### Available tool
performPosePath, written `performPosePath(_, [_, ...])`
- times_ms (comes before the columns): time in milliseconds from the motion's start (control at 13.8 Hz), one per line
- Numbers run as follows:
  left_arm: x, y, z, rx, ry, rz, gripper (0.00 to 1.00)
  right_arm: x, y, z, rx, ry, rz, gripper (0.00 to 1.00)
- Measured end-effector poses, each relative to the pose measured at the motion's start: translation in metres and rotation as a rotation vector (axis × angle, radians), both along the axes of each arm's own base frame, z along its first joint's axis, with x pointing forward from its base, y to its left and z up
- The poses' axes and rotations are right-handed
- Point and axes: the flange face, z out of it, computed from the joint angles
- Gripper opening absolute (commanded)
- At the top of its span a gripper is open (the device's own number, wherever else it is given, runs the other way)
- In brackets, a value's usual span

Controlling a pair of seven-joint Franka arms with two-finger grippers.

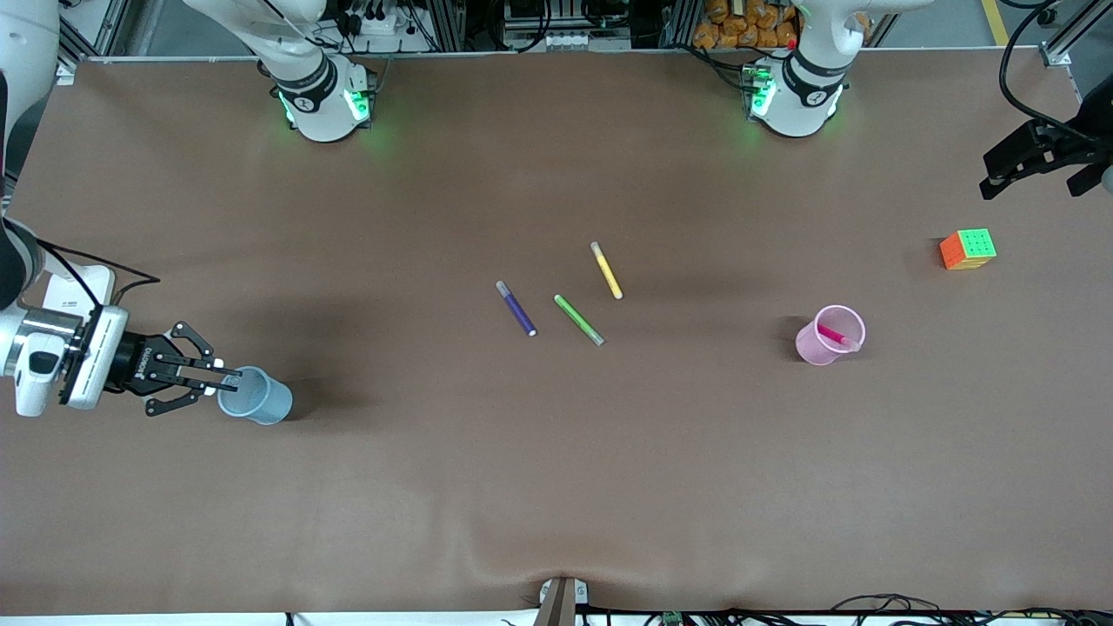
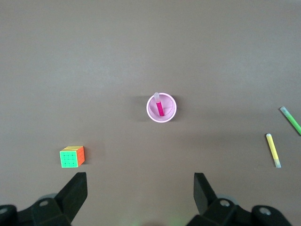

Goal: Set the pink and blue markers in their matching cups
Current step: 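Release the blue marker into the blue cup while the left gripper withdraws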

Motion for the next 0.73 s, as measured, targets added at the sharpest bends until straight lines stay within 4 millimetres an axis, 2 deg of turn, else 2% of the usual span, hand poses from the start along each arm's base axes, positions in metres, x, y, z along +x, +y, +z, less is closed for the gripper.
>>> performPosePath(290, [0.000, -0.001, -0.004, -0.002, 0.015, -0.002, 1.00, 0.000, -0.013, -0.035, 0.013, -0.029, 0.033, 0.00])
performPosePath(580, [-0.001, -0.006, -0.026, -0.002, 0.073, -0.013, 1.00, 0.002, -0.016, -0.040, 0.004, -0.041, 0.029, 0.00])
performPosePath(725, [-0.007, -0.011, -0.031, -0.002, 0.085, -0.020, 1.00, 0.002, -0.018, -0.052, 0.000, -0.035, 0.026, 0.00])
